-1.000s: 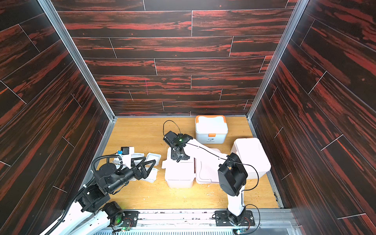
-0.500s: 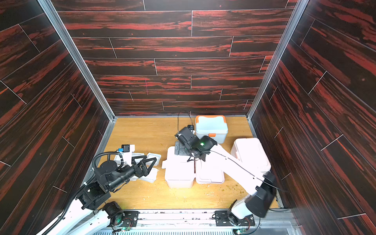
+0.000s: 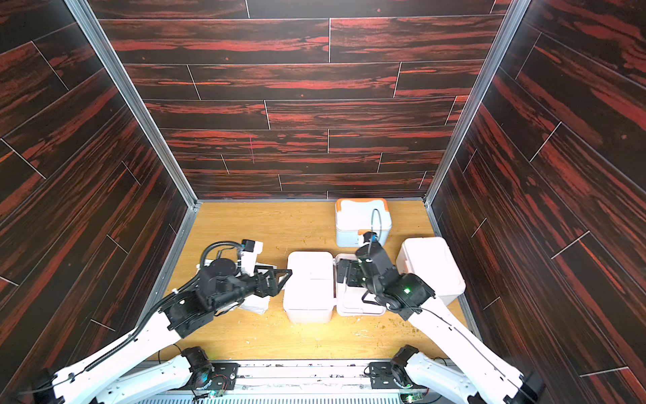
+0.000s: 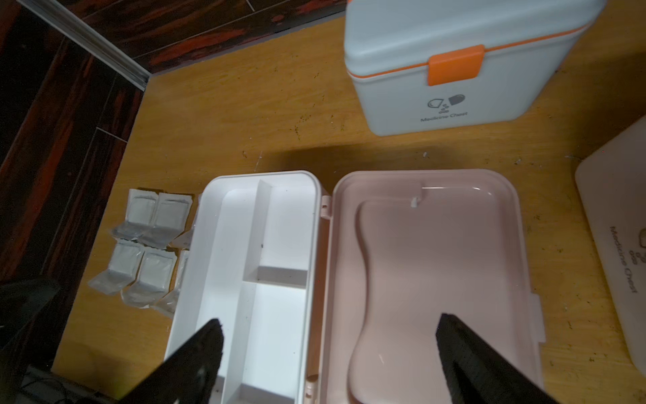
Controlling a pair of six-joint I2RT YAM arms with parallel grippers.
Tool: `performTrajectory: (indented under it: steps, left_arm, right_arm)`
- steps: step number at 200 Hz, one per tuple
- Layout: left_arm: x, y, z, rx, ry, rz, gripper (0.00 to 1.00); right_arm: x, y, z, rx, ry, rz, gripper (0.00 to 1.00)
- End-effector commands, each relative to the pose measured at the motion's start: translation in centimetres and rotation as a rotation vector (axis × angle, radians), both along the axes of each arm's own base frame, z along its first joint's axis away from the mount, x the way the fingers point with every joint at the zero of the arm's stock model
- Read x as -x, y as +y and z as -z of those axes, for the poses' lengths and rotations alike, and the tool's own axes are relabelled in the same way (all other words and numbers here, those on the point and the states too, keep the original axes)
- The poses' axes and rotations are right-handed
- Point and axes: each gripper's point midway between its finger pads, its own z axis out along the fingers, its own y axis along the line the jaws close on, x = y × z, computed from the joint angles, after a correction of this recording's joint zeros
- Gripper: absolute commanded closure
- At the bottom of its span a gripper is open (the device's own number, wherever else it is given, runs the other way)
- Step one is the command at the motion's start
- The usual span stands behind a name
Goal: Open first aid kits and take out gauze
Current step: Close the lid of the first aid kit.
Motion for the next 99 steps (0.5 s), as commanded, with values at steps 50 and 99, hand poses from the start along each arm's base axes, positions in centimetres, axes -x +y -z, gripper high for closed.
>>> performTrajectory:
  steps: [50,99]
  left_arm:
    - [-0.4,-6.0,2.4,-0.138,0.072,0.074,0.00]
    - [-0.9,-8.0,6.3,-0.234,0.180,0.082,0.00]
  right_arm:
    - [0.6,-6.2,4.1,-0.200,0.109,0.142,0.01]
    - [0.4,-8.5,7.4,-0.366,0.178,0.213,0.01]
